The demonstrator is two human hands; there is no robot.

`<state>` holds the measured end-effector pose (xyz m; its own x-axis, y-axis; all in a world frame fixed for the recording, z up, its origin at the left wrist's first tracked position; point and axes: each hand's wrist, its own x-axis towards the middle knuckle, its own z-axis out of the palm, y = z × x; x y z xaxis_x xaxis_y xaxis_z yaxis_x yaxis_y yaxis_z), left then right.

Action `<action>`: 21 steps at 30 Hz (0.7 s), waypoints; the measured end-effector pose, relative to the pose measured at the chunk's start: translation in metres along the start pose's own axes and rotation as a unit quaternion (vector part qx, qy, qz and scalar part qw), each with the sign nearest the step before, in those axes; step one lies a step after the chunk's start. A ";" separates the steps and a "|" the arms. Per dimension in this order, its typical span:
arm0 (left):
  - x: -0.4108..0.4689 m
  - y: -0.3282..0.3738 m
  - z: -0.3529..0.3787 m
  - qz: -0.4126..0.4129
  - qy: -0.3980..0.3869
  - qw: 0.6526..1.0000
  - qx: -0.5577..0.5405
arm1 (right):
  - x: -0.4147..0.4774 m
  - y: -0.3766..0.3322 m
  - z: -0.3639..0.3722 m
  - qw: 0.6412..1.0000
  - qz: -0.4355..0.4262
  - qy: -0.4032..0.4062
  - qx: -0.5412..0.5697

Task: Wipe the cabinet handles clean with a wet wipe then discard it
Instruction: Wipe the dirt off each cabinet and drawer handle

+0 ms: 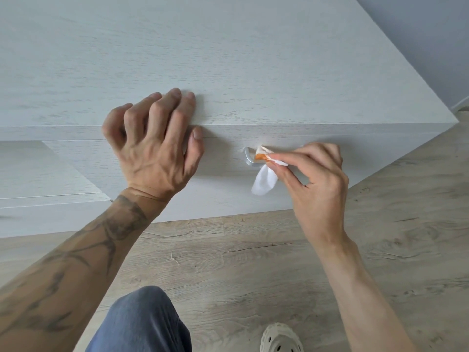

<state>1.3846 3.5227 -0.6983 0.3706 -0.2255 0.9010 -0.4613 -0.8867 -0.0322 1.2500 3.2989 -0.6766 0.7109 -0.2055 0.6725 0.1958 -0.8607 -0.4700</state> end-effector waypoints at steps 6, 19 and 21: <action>0.000 -0.001 0.002 0.003 0.005 1.000 0.001 | 0.006 -0.012 0.017 0.999 -0.030 -0.017 0.013; 0.000 -0.001 0.002 0.004 0.004 1.000 -0.001 | -0.002 -0.039 0.040 0.995 0.064 0.077 -0.005; 0.000 0.000 0.002 0.001 0.002 1.000 -0.001 | -0.010 -0.045 0.041 0.992 0.079 0.097 -0.009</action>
<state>1.3861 3.5224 -0.6990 0.3657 -0.2256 0.9030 -0.4643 -0.8850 -0.0331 1.2618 3.3586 -0.6851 0.5880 -0.4231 0.6894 0.0781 -0.8186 -0.5690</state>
